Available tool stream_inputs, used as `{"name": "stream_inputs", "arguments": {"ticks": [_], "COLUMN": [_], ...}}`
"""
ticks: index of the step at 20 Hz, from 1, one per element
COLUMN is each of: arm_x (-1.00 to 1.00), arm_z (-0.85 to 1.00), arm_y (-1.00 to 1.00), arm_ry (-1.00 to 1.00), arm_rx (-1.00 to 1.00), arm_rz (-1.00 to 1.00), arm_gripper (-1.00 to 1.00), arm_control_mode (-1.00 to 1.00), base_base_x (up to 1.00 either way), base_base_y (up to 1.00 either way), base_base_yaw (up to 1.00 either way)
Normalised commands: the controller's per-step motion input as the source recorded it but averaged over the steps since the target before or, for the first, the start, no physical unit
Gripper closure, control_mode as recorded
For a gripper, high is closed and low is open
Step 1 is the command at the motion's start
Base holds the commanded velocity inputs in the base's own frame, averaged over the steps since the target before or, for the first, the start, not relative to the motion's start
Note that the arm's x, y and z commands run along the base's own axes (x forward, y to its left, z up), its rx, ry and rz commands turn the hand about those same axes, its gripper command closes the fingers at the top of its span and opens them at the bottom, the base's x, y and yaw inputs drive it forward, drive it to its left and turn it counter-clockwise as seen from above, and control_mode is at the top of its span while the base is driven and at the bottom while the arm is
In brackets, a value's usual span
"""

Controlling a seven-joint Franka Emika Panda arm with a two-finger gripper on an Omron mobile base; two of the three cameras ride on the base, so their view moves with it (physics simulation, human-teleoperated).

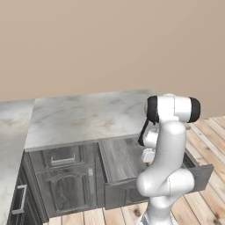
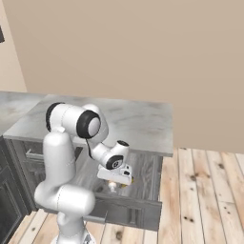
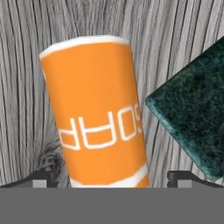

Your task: Restock the sink supplies by placing the sponge and soap dispenser on the counter and next to the sink. Make sure the soap dispenser is upright.

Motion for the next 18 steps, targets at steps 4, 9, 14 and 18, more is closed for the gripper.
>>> {"name": "stream_inputs", "arguments": {"ticks": [4,9,14,18], "arm_x": [-0.01,-0.23,-0.05,-0.35], "arm_z": [-0.16,-0.22,0.02,0.61], "arm_y": [0.0,0.19,0.14,0.0], "arm_ry": [-0.01,-0.02,-0.07,-0.14], "arm_rx": [0.0,-0.05,0.0,0.0], "arm_rz": [0.0,0.0,0.0,0.0], "arm_gripper": [-1.0,1.0,1.0,1.0], "arm_control_mode": [-1.0,-1.0,-1.0,-1.0], "base_base_x": [0.0,0.0,0.0,0.0], "base_base_y": [0.0,0.0,0.0,0.0], "base_base_yaw": [0.0,0.0,0.0,0.0]}}
